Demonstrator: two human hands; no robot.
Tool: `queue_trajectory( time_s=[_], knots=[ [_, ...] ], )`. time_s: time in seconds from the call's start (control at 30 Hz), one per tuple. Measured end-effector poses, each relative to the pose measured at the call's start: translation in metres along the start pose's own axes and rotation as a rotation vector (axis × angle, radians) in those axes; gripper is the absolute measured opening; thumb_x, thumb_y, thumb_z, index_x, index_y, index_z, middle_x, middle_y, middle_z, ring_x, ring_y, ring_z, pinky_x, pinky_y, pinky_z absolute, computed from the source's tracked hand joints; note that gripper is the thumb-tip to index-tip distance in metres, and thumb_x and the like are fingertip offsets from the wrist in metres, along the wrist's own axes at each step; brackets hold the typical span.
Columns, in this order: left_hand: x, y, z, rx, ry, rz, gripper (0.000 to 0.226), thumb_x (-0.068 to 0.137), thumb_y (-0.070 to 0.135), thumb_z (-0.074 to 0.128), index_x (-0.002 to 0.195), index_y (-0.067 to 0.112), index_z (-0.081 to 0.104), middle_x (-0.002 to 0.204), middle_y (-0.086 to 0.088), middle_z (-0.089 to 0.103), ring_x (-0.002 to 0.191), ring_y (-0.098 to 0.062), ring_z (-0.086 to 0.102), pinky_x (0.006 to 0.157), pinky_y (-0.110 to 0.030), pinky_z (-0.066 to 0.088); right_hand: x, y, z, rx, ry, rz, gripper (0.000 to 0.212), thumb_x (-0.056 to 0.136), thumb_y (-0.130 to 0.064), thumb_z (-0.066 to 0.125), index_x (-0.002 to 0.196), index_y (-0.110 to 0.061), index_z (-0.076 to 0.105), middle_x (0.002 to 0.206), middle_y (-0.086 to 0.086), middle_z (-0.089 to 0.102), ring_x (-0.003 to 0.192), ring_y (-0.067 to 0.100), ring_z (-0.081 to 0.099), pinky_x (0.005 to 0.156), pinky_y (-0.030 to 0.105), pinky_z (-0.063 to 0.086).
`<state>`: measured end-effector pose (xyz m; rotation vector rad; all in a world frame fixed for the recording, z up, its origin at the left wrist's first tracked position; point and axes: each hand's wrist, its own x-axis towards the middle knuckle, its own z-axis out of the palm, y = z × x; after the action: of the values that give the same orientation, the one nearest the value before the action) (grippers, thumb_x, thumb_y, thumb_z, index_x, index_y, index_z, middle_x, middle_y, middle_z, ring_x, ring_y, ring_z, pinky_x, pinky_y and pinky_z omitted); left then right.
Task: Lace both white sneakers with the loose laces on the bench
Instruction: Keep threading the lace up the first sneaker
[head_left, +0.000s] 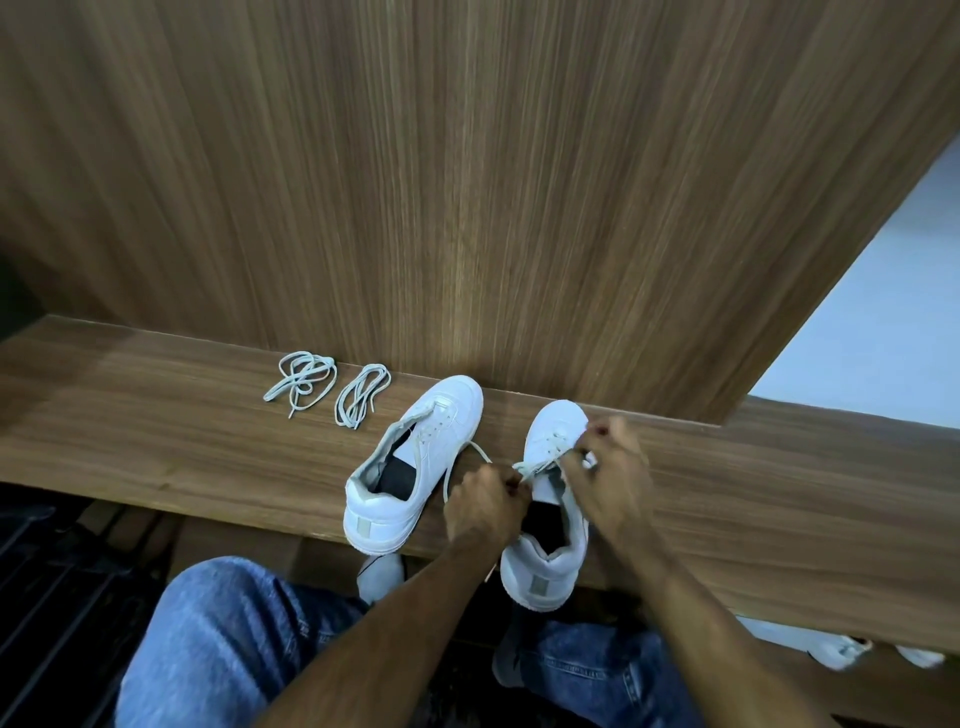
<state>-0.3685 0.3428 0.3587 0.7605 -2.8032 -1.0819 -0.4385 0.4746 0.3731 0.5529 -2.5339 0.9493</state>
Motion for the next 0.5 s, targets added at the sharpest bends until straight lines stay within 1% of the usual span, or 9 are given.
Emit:
queue_trajectory(
  time_s=[0.07, 0.1, 0.13, 0.17, 0.23, 0.3, 0.37, 0.43, 0.5],
  knots=[
    [0.001, -0.001, 0.002, 0.0, -0.002, -0.028, 0.036, 0.084, 0.054, 0.054, 0.102, 0.027, 0.071, 0.102, -0.005, 0.07, 0.097, -0.028, 0.065, 0.083, -0.035, 0.053, 0.011, -0.001, -0.019, 0.359, 0.262, 0.218, 0.02, 0.074, -0.017, 0.056, 0.069, 0.0, 0.066, 0.093, 0.004, 0.051, 0.083, 0.005, 0.057, 0.075, 0.02, 0.046],
    [0.002, -0.001, 0.003, 0.006, -0.005, -0.037, 0.04, 0.083, 0.056, 0.053, 0.101, 0.024, 0.07, 0.102, -0.005, 0.07, 0.097, -0.028, 0.065, 0.083, -0.036, 0.053, 0.017, -0.002, -0.028, 0.481, 0.375, 0.305, 0.022, 0.074, -0.017, 0.055, 0.069, 0.002, 0.064, 0.093, 0.006, 0.049, 0.08, -0.003, 0.055, 0.073, 0.013, 0.042],
    [0.003, -0.002, 0.004, 0.016, -0.007, -0.04, 0.042, 0.083, 0.057, 0.053, 0.102, 0.023, 0.07, 0.103, -0.005, 0.07, 0.097, -0.028, 0.065, 0.082, -0.035, 0.053, 0.02, 0.0, -0.035, 0.532, 0.447, 0.354, 0.022, 0.073, -0.019, 0.055, 0.069, 0.0, 0.064, 0.094, 0.007, 0.047, 0.078, -0.005, 0.053, 0.072, 0.012, 0.04],
    [0.003, -0.001, 0.005, 0.031, -0.006, -0.042, 0.042, 0.084, 0.056, 0.053, 0.102, 0.022, 0.07, 0.103, -0.006, 0.069, 0.098, -0.028, 0.065, 0.082, -0.035, 0.051, 0.02, 0.002, -0.039, 0.529, 0.454, 0.372, 0.022, 0.073, -0.024, 0.056, 0.07, -0.003, 0.064, 0.095, 0.006, 0.047, 0.079, -0.004, 0.052, 0.073, 0.015, 0.039],
    [0.004, -0.002, 0.005, 0.053, -0.001, -0.043, 0.041, 0.086, 0.054, 0.053, 0.102, 0.02, 0.069, 0.105, -0.007, 0.068, 0.1, -0.029, 0.064, 0.082, -0.034, 0.049, 0.012, 0.009, -0.039, 0.376, 0.329, 0.345, 0.018, 0.075, -0.031, 0.061, 0.079, -0.013, 0.061, 0.098, 0.003, 0.047, 0.085, 0.01, 0.054, 0.077, 0.023, 0.04],
    [0.004, -0.003, 0.007, 0.065, 0.012, -0.042, 0.042, 0.086, 0.054, 0.053, 0.102, 0.018, 0.069, 0.106, -0.008, 0.068, 0.101, -0.03, 0.063, 0.083, -0.035, 0.049, -0.002, 0.014, -0.03, 0.136, 0.141, 0.272, 0.025, 0.078, -0.03, 0.069, 0.093, -0.015, 0.056, 0.103, 0.003, 0.046, 0.089, 0.023, 0.054, 0.077, 0.034, 0.045],
    [0.003, -0.002, 0.005, 0.067, 0.021, -0.04, 0.043, 0.087, 0.053, 0.054, 0.103, 0.016, 0.068, 0.107, -0.009, 0.067, 0.103, -0.03, 0.062, 0.084, -0.035, 0.048, -0.012, 0.014, -0.019, -0.062, -0.037, 0.158, 0.034, 0.077, -0.031, 0.072, 0.102, -0.016, 0.055, 0.111, 0.004, 0.047, 0.093, 0.028, 0.055, 0.08, 0.042, 0.048],
    [0.003, -0.002, 0.006, 0.071, 0.014, -0.033, 0.042, 0.087, 0.054, 0.053, 0.103, 0.018, 0.068, 0.107, -0.008, 0.068, 0.102, -0.03, 0.063, 0.083, -0.035, 0.048, -0.018, 0.009, -0.007, -0.252, -0.2, 0.002, 0.035, 0.077, -0.034, 0.07, 0.109, -0.022, 0.061, 0.126, 0.005, 0.049, 0.109, 0.029, 0.053, 0.093, 0.045, 0.044],
    [0.002, -0.002, 0.005, 0.081, 0.01, -0.02, 0.041, 0.087, 0.055, 0.052, 0.103, 0.021, 0.068, 0.106, -0.007, 0.069, 0.101, -0.029, 0.063, 0.082, -0.035, 0.049, -0.022, 0.006, 0.006, -0.385, -0.271, -0.111, 0.03, 0.078, -0.036, 0.065, 0.104, -0.023, 0.066, 0.127, 0.005, 0.055, 0.118, 0.029, 0.051, 0.099, 0.049, 0.041]
  ],
)
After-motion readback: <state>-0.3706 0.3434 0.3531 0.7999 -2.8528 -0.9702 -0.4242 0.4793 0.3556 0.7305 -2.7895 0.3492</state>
